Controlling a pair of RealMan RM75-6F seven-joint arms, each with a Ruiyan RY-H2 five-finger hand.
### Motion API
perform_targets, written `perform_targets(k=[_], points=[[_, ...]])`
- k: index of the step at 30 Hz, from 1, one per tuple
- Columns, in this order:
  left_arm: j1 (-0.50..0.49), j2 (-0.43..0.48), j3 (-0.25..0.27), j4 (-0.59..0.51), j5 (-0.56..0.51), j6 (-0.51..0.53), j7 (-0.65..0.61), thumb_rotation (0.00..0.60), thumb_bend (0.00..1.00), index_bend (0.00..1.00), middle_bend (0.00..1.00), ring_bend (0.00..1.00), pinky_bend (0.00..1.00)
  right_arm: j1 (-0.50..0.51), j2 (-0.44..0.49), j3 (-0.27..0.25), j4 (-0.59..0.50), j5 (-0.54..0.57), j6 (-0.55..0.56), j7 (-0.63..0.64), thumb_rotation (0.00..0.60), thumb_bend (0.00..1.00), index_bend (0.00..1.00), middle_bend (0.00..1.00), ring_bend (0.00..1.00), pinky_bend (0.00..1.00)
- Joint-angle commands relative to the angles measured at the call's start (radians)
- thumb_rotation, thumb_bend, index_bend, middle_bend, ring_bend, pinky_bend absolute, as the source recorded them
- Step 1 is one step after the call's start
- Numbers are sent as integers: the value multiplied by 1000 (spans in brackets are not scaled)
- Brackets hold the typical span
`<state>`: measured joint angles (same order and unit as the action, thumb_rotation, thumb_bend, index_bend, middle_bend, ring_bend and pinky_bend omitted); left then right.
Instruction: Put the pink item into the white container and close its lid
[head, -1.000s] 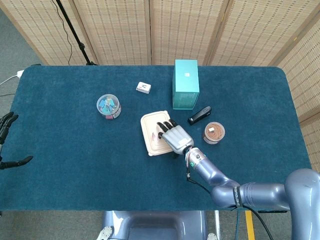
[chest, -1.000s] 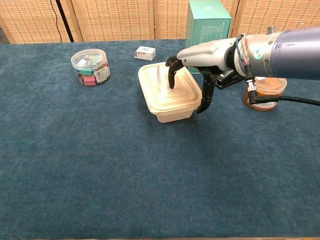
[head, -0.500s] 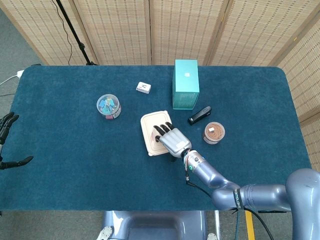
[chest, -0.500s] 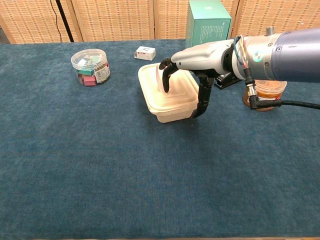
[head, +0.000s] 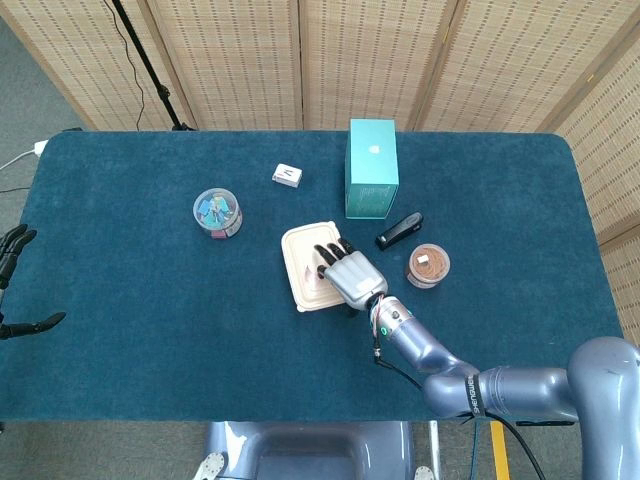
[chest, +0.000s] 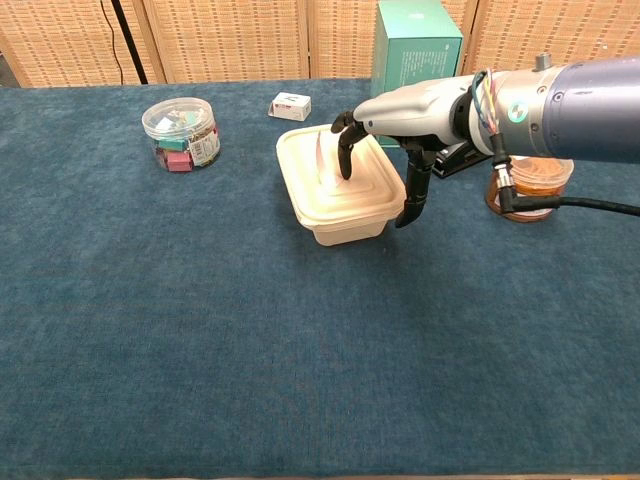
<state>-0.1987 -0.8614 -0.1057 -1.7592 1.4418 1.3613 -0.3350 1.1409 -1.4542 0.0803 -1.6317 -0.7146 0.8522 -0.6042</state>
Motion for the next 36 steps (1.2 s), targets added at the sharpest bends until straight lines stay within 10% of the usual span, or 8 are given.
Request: perform_targets(k=[1,36], points=[[1,0,0,0,1,1,-2,600,0,0,0,0,0,-1,2,0,-7,-4,0,1,600,0,303,0,0,0],[12,1,1,9,9,19,-22,600,0,0,0,0,0,-29,43,0,-63,-47,62,-31,600,0,290,0,0,0]])
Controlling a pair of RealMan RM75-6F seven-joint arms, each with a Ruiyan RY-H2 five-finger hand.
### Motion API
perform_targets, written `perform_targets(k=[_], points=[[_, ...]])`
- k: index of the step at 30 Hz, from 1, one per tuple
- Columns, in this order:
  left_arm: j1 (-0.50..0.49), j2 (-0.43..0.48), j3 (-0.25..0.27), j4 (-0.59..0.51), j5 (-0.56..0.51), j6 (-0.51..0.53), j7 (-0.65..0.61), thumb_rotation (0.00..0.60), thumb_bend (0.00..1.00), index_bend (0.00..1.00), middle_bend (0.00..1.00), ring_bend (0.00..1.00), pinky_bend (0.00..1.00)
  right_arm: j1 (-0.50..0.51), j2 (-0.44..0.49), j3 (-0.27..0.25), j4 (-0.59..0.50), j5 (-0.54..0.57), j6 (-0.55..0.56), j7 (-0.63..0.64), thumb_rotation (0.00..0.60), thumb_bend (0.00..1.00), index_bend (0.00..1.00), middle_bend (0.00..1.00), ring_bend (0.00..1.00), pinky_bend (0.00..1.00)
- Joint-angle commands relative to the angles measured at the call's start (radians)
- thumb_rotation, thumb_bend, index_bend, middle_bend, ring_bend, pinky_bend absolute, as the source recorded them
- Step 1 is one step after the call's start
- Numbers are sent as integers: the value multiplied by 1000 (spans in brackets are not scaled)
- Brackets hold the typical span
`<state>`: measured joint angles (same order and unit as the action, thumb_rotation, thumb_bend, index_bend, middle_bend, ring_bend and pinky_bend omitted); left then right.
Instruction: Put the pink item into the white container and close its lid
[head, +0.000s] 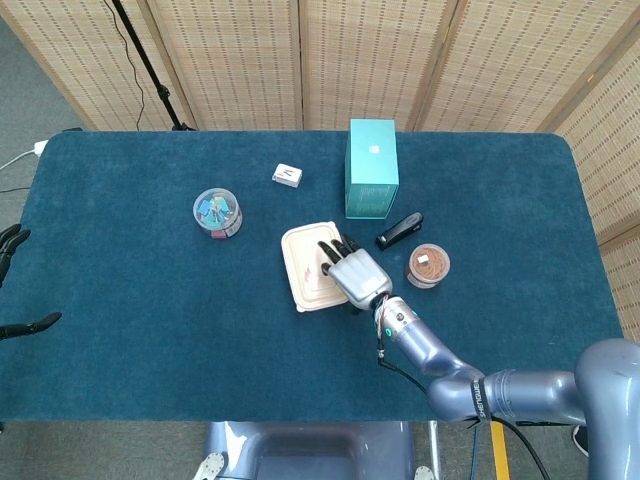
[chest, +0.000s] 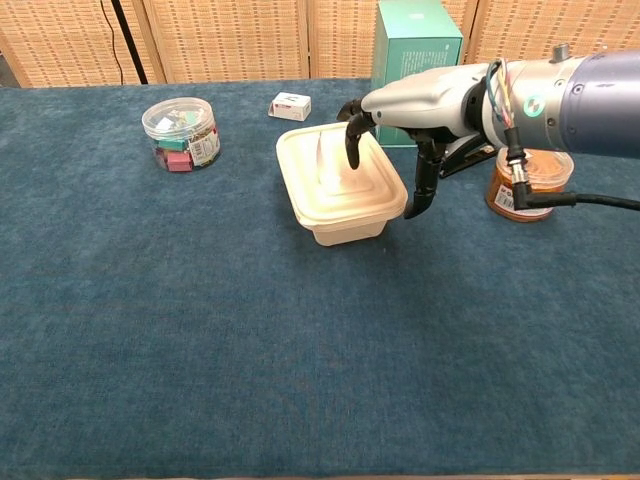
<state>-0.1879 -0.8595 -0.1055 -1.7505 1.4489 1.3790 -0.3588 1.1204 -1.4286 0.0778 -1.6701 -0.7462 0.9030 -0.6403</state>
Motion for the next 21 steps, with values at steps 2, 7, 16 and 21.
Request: perform_targets(k=[2,7,16,21], points=[[3,-2,5,0,7,4,8,600,0,0,0,0,0,-30,59,10,-86,-65,45,25,600,0,266,0,0,0],[12,-11,16,2,9,7,27,600,0,0,0,0,0,-118,153,13,-192,-216,152,110,600,0,45,0,0,0],[55,-96,40,77,94,119,69,600,0,0,0,0,0,-349,208,-44,-134,-578,479,287,600,0,0,0,0,0],[92,-127,68,124,100,149,77,600,0,0,0,0,0,-495,219,-111,8,-697,629,395,600,0,0,0,0,0]])
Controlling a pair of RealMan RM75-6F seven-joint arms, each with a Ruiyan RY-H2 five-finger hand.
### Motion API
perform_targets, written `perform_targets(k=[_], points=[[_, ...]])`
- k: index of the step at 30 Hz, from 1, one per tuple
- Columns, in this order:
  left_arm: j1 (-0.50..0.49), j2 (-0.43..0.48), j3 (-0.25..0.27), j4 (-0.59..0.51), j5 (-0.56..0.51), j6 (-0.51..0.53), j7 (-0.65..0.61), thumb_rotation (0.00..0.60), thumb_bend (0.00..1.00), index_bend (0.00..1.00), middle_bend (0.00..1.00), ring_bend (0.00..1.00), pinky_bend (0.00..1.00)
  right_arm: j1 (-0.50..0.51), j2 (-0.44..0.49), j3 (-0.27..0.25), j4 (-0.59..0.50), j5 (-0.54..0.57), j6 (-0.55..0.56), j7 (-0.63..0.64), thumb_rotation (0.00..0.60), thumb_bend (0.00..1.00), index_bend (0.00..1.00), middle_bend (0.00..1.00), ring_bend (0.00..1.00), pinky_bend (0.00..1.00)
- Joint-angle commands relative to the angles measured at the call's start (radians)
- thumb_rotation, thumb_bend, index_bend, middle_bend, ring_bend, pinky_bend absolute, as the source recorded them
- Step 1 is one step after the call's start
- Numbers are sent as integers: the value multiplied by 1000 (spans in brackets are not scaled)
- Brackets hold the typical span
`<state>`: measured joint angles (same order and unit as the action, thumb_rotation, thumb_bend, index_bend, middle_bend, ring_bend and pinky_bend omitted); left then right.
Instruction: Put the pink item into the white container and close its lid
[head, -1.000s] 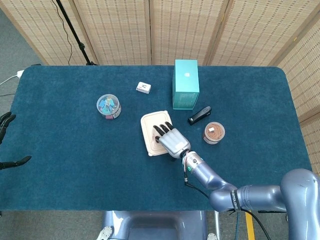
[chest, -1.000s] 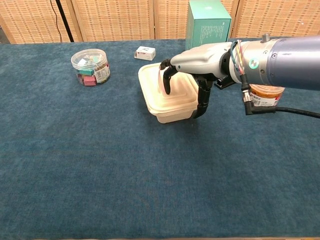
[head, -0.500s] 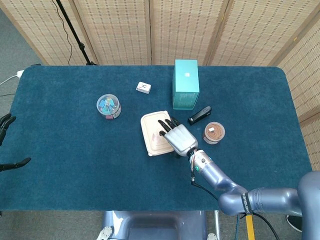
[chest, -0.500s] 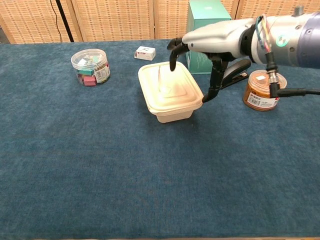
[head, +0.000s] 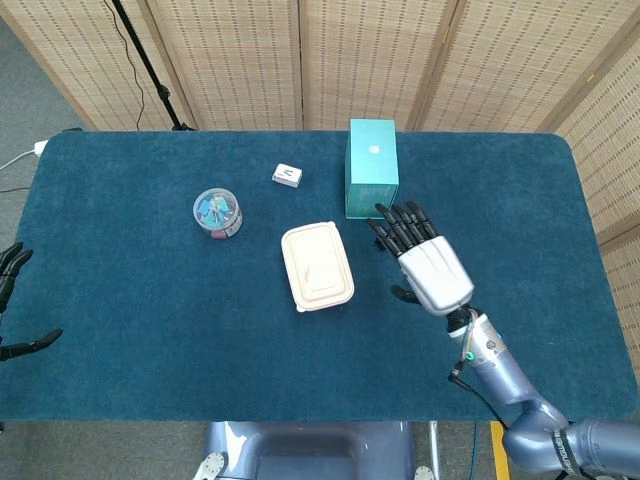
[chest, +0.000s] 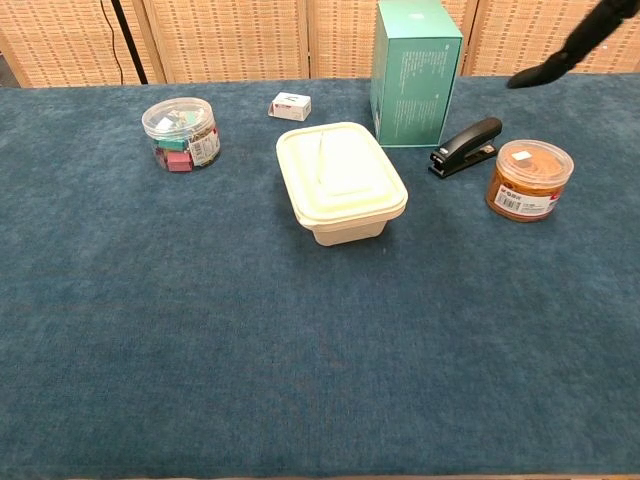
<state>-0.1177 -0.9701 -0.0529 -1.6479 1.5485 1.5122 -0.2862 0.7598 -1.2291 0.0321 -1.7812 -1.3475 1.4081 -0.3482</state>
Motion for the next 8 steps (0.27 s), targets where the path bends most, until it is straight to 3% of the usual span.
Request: perform_targets(k=[1,8], points=[[27,-24,18,32,0,22,8,600,0,0,0,0,0,-158,19,-77,147,-112,144,126,600,0,0,0,0,0],[34,-32,22,55,-1,23,6,600,0,0,0,0,0,-253,-2,-106,295,-143,177,197,600,0,0,0,0,0]])
